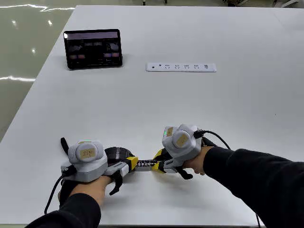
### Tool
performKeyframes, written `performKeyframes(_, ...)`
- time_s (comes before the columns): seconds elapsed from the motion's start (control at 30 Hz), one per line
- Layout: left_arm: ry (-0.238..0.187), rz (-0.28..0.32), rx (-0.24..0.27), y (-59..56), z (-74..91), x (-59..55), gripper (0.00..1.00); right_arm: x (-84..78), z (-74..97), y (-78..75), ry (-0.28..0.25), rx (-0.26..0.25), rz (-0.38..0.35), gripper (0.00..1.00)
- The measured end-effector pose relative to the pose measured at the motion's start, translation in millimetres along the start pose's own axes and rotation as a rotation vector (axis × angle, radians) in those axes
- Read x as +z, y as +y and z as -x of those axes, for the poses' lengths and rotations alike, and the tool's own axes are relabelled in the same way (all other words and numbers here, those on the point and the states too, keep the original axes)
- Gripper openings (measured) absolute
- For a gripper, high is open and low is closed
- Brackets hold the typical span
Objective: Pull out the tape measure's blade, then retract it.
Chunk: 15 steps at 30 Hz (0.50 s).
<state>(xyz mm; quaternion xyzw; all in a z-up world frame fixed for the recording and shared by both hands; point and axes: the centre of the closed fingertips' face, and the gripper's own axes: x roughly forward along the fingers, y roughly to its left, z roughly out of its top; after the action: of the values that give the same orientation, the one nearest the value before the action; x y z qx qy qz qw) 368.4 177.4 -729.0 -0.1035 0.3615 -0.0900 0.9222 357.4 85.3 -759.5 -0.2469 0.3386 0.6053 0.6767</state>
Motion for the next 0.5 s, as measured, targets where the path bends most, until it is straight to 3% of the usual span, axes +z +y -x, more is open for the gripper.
performKeyframes(0.5,0.0,0.009,-0.01,0.4,0.1,0.5,0.58,6.9,-5.5,1.0,-0.007,0.0,0.0,0.1)
